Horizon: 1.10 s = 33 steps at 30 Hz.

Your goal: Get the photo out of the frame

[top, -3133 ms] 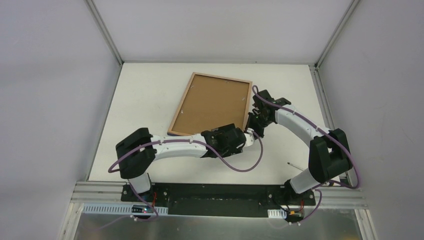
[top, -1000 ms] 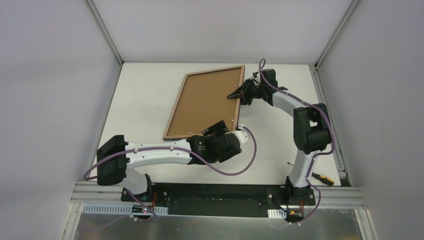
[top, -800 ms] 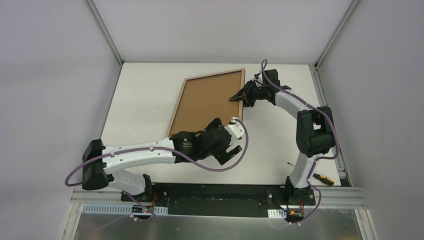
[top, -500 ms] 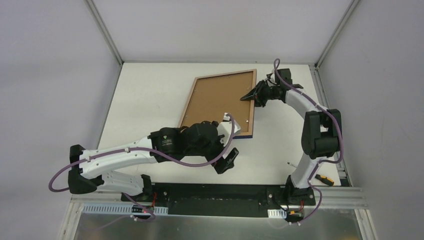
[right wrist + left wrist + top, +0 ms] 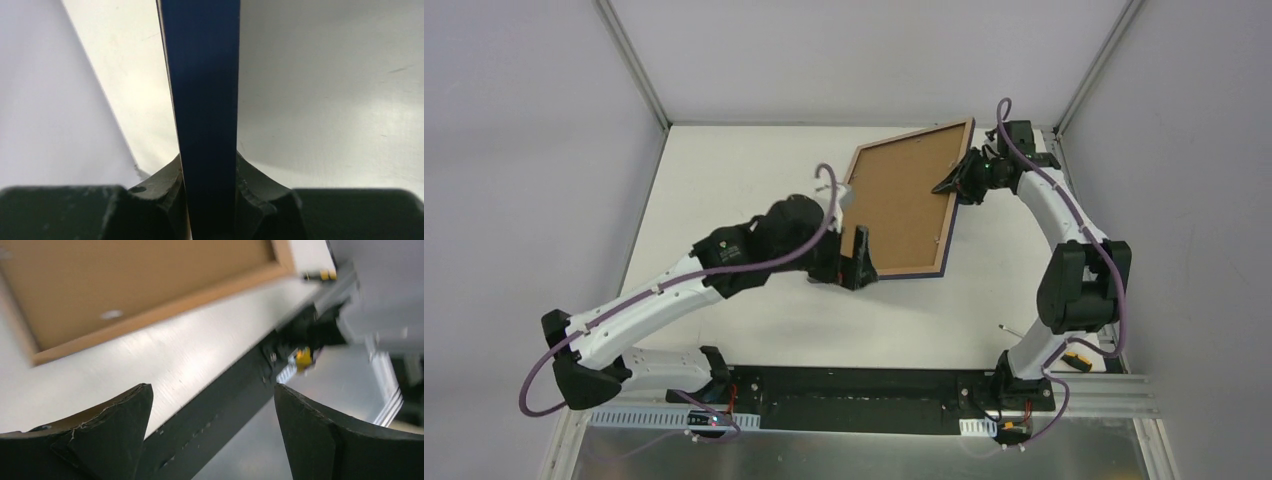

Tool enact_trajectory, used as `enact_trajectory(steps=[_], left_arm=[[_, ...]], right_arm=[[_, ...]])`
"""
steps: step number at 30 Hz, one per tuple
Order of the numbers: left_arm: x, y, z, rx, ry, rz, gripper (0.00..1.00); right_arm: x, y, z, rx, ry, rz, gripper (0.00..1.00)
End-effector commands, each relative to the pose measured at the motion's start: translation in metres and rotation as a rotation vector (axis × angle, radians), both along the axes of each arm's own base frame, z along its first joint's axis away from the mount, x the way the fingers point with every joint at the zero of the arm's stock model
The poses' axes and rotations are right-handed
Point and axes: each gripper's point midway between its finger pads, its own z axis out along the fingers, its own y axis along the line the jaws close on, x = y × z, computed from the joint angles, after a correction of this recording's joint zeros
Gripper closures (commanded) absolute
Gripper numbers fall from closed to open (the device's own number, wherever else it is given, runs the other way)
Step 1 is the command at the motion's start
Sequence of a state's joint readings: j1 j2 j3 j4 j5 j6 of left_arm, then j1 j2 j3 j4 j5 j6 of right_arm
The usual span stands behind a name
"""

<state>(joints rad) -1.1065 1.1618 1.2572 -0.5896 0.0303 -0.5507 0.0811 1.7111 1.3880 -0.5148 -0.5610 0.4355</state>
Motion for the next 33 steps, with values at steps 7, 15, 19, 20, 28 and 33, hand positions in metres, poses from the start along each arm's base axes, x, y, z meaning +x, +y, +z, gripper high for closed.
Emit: enact_trajectory(steps=[7, 15, 19, 20, 28, 33], left_arm=[[0.108, 0.107, 0.016, 0.129, 0.043, 0.487, 0.05], [0.158, 0.177, 0.009, 0.409, -0.177, 0.655, 0.01], [0.155, 0.183, -0.002, 0.377, -0.144, 0.667, 0.01], [0.153, 0.186, -0.002, 0.377, -0.148, 0.675, 0.01], [0.147, 0.205, -0.003, 0.409, -0.179, 0.697, 0.01], [0.138, 0.212, -0.009, 0.413, -0.158, 0.731, 0.01]], right_arm=[[-0.071, -0.091, 0.036, -0.521, 0.06, -0.11, 1.0], [-0.095, -0.141, 0.084, -0.903, 0.039, -0.142, 1.0], [-0.095, -0.14, 0.112, -0.995, -0.01, -0.123, 1.0], [-0.093, -0.138, 0.12, -1.017, -0.029, -0.122, 1.0], [-0.08, -0.103, 0.144, -1.185, -0.131, -0.024, 1.0], [-0.064, -0.042, 0.132, -1.29, -0.178, 0.117, 1.0]])
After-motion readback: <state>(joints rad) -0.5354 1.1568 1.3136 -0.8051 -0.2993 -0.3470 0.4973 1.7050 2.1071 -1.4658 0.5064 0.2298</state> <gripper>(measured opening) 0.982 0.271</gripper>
